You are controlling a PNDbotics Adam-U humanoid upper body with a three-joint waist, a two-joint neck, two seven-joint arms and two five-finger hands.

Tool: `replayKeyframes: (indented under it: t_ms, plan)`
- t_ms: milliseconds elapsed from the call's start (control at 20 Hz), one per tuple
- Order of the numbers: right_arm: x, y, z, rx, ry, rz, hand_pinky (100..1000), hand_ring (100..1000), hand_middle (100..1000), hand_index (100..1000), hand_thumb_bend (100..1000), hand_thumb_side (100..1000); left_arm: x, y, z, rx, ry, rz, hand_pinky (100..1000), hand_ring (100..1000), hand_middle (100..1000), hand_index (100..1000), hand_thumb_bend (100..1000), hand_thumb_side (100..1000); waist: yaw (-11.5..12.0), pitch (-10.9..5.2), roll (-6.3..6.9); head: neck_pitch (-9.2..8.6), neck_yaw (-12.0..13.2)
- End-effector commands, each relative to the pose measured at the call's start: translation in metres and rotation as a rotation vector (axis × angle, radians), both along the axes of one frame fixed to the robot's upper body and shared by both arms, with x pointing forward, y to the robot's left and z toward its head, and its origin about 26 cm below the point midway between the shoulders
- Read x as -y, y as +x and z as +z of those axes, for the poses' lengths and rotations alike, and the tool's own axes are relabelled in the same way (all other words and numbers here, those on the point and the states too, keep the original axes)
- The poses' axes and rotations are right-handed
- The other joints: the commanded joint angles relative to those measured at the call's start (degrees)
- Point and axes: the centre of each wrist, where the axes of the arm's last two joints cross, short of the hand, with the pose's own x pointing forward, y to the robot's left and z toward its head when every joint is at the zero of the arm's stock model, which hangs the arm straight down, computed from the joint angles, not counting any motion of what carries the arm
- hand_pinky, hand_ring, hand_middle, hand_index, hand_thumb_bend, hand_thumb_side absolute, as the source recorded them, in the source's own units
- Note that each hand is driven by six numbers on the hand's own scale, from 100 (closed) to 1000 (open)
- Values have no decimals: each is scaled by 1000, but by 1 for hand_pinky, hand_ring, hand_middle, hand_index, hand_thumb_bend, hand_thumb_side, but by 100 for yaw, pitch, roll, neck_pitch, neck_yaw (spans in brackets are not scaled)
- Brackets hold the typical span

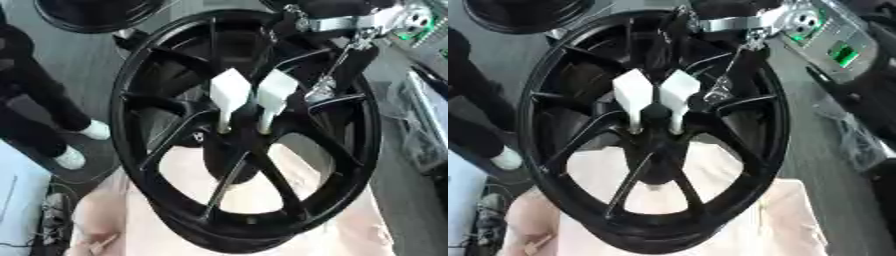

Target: Pull the pin out of the wheel hub.

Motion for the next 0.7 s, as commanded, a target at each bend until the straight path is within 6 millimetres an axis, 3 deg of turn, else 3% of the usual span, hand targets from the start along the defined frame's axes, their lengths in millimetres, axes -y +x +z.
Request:
replayKeyframes:
  t_ms: [50, 700]
  plan:
    - [3, 0, 8, 134, -272, 232, 833, 665, 623, 758, 437, 100, -1, 0, 13, 33, 23, -8, 738, 822, 785, 797, 100, 574, 10, -89, 17, -74, -1]
    - [1, 0, 4, 92, -255, 214, 817, 610, 518, 684, 403, 100, 0, 0, 13, 33, 23, -13, 739, 823, 785, 788, 100, 573, 12, -88, 8, -65, 19]
